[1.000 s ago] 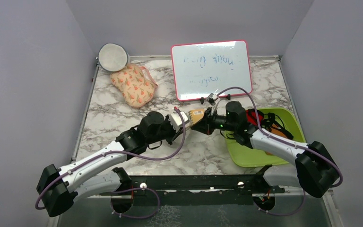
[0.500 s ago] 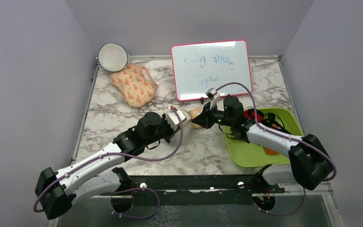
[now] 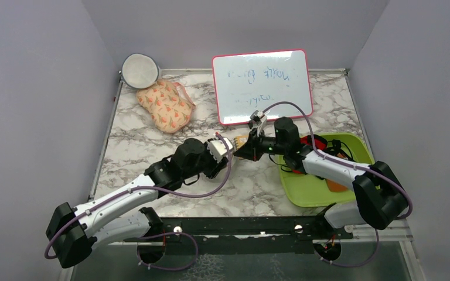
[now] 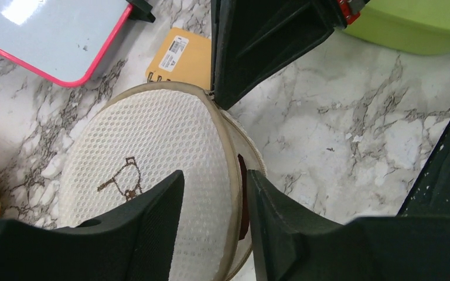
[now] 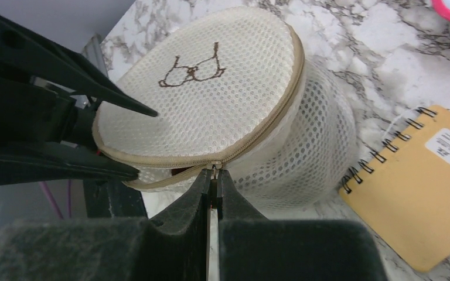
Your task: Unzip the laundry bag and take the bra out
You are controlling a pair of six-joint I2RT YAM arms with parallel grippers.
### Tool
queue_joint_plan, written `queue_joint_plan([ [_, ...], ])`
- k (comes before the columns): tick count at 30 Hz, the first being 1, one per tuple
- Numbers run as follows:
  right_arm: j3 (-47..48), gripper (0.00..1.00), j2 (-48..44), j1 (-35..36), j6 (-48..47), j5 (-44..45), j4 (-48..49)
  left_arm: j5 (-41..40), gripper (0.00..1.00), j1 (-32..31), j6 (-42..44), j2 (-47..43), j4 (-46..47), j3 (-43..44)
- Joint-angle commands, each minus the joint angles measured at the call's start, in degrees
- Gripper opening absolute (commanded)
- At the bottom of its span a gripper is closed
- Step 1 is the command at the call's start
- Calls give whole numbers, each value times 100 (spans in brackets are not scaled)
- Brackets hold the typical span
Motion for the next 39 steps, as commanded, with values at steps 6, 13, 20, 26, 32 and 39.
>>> queue_joint_plan([
  [6,31,1,-108,592,283,-221,339,-19,39,2,-66,131,-46,175],
  [13,-49,1,-219,836,314,-57,446,37,26,-1,-61,201,-31,170],
  [20,-68,1,-398,828,254,376,161,-41,8,-1,-43,128,-32,160],
  [26,-107,1,-543,828,190,847,15,-84,0,-4,-30,86,-20,135],
  [32,-187,1,-663,734,206,1567,-255,-136,0,-8,-16,-22,9,97],
  [39,-327,1,-706,191,250,1428,-348,-440,0,-10,-11,-296,39,49],
])
